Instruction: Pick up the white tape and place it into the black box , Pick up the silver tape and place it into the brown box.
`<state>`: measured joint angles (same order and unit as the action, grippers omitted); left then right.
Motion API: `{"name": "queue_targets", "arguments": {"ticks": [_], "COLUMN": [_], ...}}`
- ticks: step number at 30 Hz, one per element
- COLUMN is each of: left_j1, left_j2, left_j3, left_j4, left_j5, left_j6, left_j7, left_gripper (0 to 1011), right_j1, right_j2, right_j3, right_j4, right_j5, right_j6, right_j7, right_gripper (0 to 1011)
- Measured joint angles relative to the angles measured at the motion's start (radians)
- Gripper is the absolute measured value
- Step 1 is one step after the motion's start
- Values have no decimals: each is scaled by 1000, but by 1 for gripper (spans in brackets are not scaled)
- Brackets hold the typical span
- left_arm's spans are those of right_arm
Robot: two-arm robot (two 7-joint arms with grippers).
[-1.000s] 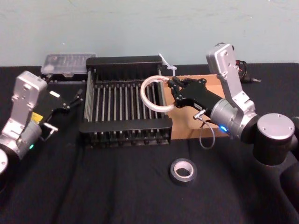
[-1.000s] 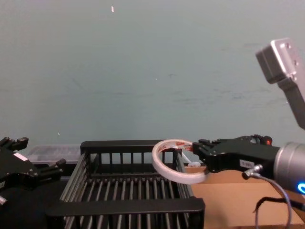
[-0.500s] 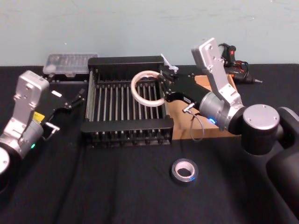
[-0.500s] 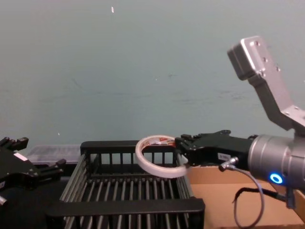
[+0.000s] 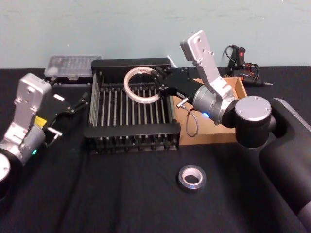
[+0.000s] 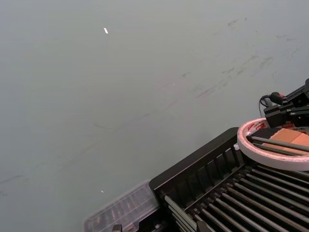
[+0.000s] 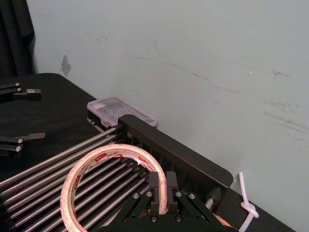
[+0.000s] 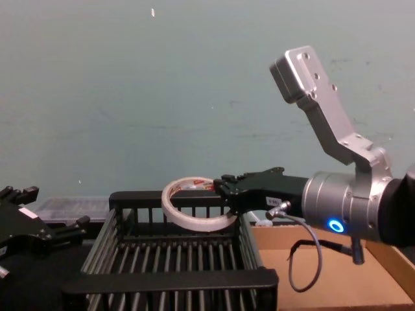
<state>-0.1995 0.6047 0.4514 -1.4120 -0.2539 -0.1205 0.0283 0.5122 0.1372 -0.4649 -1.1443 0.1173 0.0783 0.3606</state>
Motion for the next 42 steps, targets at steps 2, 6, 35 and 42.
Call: {"name": "queue_targets", "arguments": {"ticks": [2,6,35,42], "left_j1": [0,0,0,0], "left_j2": [0,0,0,0], "left_j3": [0,0,0,0], "left_j4": [0,0,0,0], "left_j5": [0,0,0,0], "left_j6": [0,0,0,0], "left_j7": [0,0,0,0], "left_gripper": [1001,1001,1001,1001], "right_j1": [-2,-4,-10,-11], "right_j2": [1,2,6,6], "right_j3": [1,1,4,4], "right_j4": [-3,-5,-14,-15], "right_j5": [0,1,6,6], "right_j6": [1,2,6,6], "right_j7": [0,-1,-2,-2], "right_gripper": [98,98,398,625]}}
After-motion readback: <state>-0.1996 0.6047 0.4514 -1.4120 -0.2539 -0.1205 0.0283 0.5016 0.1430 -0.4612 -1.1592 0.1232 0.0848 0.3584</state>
